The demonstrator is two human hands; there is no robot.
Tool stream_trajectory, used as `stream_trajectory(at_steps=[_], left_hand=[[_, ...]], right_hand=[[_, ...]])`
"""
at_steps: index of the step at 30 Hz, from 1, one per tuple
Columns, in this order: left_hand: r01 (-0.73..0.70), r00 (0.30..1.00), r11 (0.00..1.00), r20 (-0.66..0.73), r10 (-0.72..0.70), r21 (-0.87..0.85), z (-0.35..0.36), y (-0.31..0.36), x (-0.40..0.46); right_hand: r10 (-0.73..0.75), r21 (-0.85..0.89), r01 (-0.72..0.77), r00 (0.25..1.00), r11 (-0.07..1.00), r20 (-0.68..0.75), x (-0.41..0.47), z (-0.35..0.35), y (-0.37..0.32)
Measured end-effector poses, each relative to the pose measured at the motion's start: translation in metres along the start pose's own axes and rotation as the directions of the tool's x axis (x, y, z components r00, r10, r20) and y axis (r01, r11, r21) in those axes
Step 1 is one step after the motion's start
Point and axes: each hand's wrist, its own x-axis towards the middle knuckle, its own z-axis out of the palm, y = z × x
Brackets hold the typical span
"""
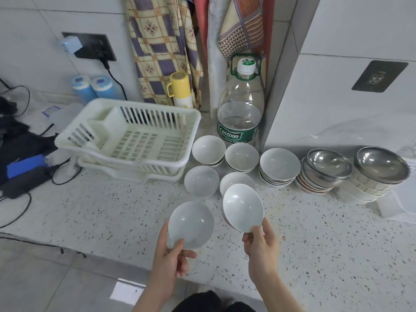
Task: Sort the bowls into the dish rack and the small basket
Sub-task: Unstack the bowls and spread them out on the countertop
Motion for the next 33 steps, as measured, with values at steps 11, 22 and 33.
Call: stream_trajectory(at_steps=[11,22,33], left_hand=[[-0.023,0.994,1.0,-0.103,0.02,-0.022,-0.054,0.0,0.007],[-0.005,0.998,0.991,-0.062,0.013,0.133,-0.143,0.038,0.063],[-0.006,1.0,0.981,-0.018,0.01,0.196,-0.184,0.078,0.124]], right_hand=[[0.072,-0.098,-0.075,0.997,0.992,-0.036,-0.021,-0.001,0.039],[0.083,-0.182,-0.086,0.996,0.979,-0.026,-0.032,0.116,0.086],[-0.006,-0.294,-0.005,0.999,0.956,-0.036,-0.013,0.191,0.098]])
